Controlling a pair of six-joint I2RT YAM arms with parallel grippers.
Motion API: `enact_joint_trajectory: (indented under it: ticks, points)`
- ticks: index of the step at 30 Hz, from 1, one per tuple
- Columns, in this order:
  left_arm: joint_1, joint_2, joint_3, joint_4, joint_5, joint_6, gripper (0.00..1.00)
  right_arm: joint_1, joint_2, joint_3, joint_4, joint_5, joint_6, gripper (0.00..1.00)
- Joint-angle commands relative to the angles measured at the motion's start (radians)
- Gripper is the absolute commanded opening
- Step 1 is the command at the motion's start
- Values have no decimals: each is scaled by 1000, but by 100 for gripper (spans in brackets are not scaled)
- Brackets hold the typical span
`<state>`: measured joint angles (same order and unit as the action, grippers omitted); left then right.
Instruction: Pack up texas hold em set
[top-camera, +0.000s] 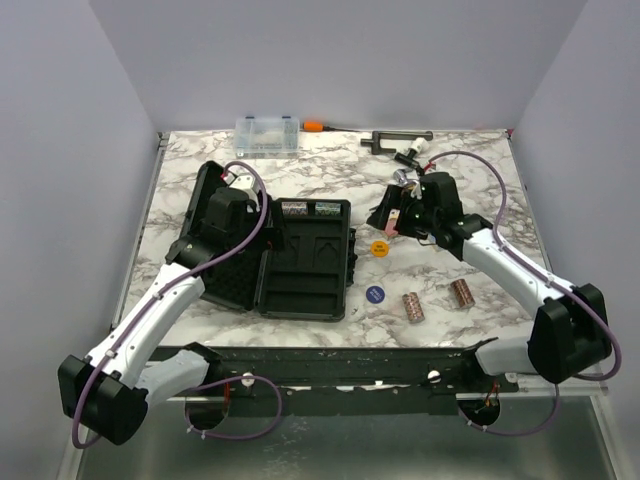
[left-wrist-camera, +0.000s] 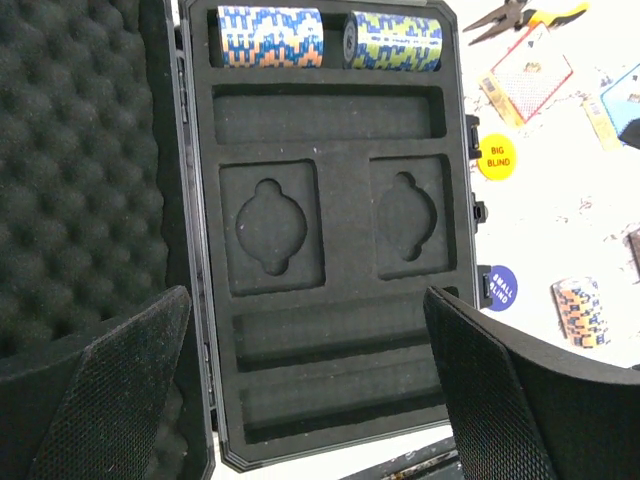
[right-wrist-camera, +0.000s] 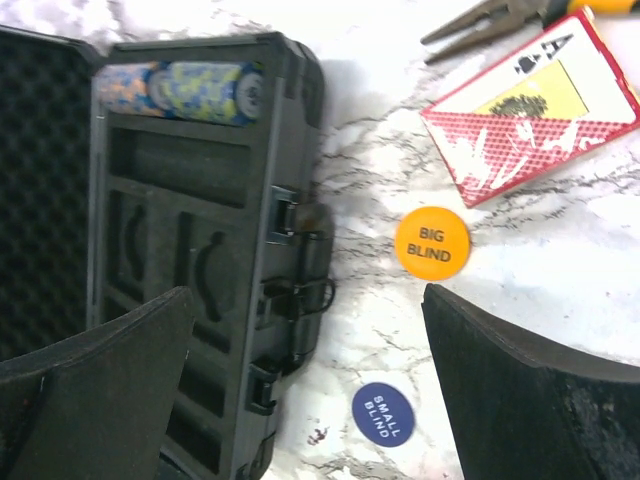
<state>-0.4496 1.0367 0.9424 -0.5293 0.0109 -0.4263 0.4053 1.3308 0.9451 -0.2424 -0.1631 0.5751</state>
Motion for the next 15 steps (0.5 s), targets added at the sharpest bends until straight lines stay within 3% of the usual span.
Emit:
enact_joint_trajectory:
  ticks: [1,2,3,4,5,7,9,15]
  points:
    - [-12,14,37,-43,-4,-2,98,25,76,54,-83,96,0,100]
    - [-15,13,38,-44,-4,-2,98,33,97,65,-90,106,2,100]
    - [-18,13,38,-44,344,-2,26,42,114,84,-103,131,3,100]
    - [-22,12,37,-44,391,212,23,52,137,100,-120,156,6,100]
    - [-24,12,36,-46,388,213,32,60,154,121,-136,211,8,100]
    - [-27,10,35,-52,356,210,65,72,196,160,-172,281,10,100]
    - [-29,4,31,-57,311,208,81,76,235,192,-205,335,12,100]
    - [-29,9,36,-74,267,205,85,77,350,285,-294,503,65,100]
